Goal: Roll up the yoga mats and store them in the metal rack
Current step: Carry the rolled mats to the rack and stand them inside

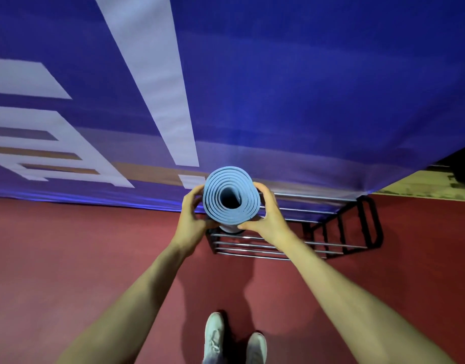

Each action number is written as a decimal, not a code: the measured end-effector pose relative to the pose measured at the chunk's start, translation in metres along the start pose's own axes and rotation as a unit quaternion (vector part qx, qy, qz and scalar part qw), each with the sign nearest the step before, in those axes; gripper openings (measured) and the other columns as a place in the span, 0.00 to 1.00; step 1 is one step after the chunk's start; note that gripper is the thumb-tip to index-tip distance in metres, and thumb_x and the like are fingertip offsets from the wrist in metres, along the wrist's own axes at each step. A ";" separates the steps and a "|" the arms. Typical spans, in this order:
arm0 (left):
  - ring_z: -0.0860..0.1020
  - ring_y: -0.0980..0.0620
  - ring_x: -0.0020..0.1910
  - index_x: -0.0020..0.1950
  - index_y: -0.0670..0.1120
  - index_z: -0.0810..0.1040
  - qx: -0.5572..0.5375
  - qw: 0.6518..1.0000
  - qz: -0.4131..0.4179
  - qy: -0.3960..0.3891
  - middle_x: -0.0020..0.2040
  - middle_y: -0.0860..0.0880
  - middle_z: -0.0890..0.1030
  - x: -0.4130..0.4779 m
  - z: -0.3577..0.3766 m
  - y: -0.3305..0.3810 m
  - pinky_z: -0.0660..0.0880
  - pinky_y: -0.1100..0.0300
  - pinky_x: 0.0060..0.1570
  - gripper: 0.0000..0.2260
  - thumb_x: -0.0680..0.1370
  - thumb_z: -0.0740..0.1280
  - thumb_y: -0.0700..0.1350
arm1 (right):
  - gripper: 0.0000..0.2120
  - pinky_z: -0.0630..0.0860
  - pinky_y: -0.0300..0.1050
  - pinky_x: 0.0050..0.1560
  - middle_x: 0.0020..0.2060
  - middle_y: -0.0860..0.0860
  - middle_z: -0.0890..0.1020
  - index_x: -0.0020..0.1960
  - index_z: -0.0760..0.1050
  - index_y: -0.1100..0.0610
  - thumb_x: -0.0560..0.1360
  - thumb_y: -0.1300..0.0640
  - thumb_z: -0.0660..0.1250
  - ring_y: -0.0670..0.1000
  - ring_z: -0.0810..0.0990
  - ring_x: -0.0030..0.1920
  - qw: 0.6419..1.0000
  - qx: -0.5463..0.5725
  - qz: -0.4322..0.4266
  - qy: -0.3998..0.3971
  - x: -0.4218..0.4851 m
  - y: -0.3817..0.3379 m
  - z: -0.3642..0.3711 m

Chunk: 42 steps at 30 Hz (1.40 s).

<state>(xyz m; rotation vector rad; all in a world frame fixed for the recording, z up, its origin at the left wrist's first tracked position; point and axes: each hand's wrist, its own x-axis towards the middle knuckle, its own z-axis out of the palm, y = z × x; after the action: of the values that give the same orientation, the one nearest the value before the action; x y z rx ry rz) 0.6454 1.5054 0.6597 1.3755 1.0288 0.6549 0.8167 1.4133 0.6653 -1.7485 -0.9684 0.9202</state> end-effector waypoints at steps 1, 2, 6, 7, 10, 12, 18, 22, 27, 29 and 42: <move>0.74 0.63 0.60 0.63 0.53 0.70 0.001 1.000 0.004 0.001 0.67 0.47 0.71 0.001 0.000 -0.005 0.74 0.63 0.55 0.36 0.57 0.74 0.35 | 0.45 0.65 0.32 0.61 0.63 0.42 0.66 0.67 0.64 0.47 0.56 0.68 0.79 0.35 0.65 0.61 1.000 0.001 0.000 -0.002 0.002 0.003 0.001; 0.74 0.63 0.60 0.64 0.53 0.69 0.003 1.000 0.007 0.001 0.68 0.47 0.71 0.003 0.000 -0.011 0.74 0.62 0.57 0.37 0.58 0.74 0.35 | 0.45 0.66 0.34 0.62 0.63 0.41 0.66 0.67 0.64 0.47 0.56 0.67 0.79 0.32 0.64 0.61 1.000 0.004 0.001 -0.004 0.003 0.008 0.002; 0.73 0.57 0.63 0.64 0.58 0.69 0.014 1.000 0.009 -0.005 0.68 0.49 0.71 0.002 -0.001 -0.025 0.73 0.47 0.63 0.38 0.59 0.75 0.35 | 0.46 0.66 0.36 0.64 0.65 0.44 0.65 0.68 0.63 0.48 0.57 0.66 0.80 0.34 0.64 0.62 1.000 0.000 -0.003 -0.005 0.002 0.019 0.002; 0.73 0.57 0.64 0.64 0.58 0.69 0.019 1.000 0.008 -0.008 0.68 0.49 0.70 0.003 -0.001 -0.025 0.73 0.46 0.63 0.38 0.58 0.75 0.36 | 0.46 0.65 0.33 0.63 0.66 0.46 0.64 0.69 0.63 0.49 0.57 0.66 0.80 0.37 0.64 0.62 1.000 -0.002 -0.005 -0.007 0.003 0.018 0.002; 0.70 0.57 0.65 0.63 0.60 0.67 0.057 0.998 0.006 -0.018 0.68 0.49 0.66 0.007 0.000 -0.017 0.73 0.48 0.63 0.39 0.56 0.76 0.41 | 0.47 0.62 0.19 0.54 0.66 0.53 0.61 0.69 0.59 0.53 0.58 0.67 0.79 0.44 0.63 0.63 0.999 -0.036 0.000 -0.023 0.007 0.015 -0.001; 0.69 0.54 0.65 0.66 0.55 0.66 0.088 0.996 0.014 -0.028 0.66 0.49 0.64 0.006 0.001 -0.012 0.76 0.47 0.58 0.41 0.57 0.76 0.37 | 0.48 0.64 0.23 0.56 0.66 0.53 0.60 0.69 0.57 0.54 0.58 0.65 0.80 0.46 0.63 0.64 0.997 -0.056 0.013 -0.047 0.006 0.008 -0.006; 0.74 0.51 0.61 0.69 0.46 0.67 -0.004 0.999 -0.029 -0.022 0.65 0.47 0.69 -0.018 0.002 -0.006 0.78 0.62 0.51 0.39 0.63 0.75 0.24 | 0.49 0.64 0.55 0.69 0.69 0.48 0.60 0.72 0.59 0.47 0.58 0.57 0.82 0.50 0.62 0.69 0.992 -0.079 0.055 -0.086 0.000 -0.001 -0.025; 0.75 0.56 0.55 0.63 0.50 0.71 -0.055 0.997 -0.058 0.003 0.55 0.53 0.77 -0.027 0.011 0.006 0.77 0.63 0.47 0.34 0.63 0.74 0.26 | 0.46 0.66 0.53 0.68 0.70 0.49 0.63 0.71 0.61 0.47 0.59 0.54 0.81 0.50 0.64 0.69 0.993 -0.044 0.074 -0.077 -0.004 -0.004 -0.027; 0.73 0.61 0.58 0.67 0.46 0.71 -0.011 0.997 -0.067 0.022 0.66 0.49 0.72 -0.046 0.017 0.012 0.74 0.72 0.44 0.32 0.66 0.74 0.28 | 0.40 0.69 0.45 0.59 0.67 0.52 0.67 0.71 0.63 0.52 0.64 0.59 0.79 0.50 0.69 0.61 0.995 -0.017 0.079 -0.053 -0.021 -0.009 -0.036; 0.73 0.58 0.60 0.67 0.46 0.72 0.039 0.997 -0.056 0.024 0.66 0.48 0.73 -0.059 0.021 0.014 0.72 0.70 0.48 0.31 0.67 0.74 0.30 | 0.39 0.68 0.44 0.60 0.68 0.54 0.68 0.71 0.63 0.53 0.66 0.59 0.78 0.52 0.69 0.64 0.995 -0.048 0.071 -0.043 -0.033 -0.007 -0.045; 0.65 0.38 0.64 0.67 0.40 0.73 0.454 0.868 0.171 -0.104 0.63 0.40 0.70 -0.220 0.052 -0.007 0.65 0.49 0.63 0.25 0.69 0.68 0.33 | 0.34 0.51 0.60 0.72 0.71 0.52 0.61 0.73 0.59 0.53 0.71 0.60 0.70 0.52 0.49 0.75 0.897 -0.439 0.045 0.025 -0.249 0.014 -0.088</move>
<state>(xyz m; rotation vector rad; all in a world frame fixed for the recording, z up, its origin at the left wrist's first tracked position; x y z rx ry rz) 0.5926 1.2880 0.6916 2.4375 0.9506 0.2336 0.7938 1.1560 0.7229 -2.5635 -1.4047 0.4907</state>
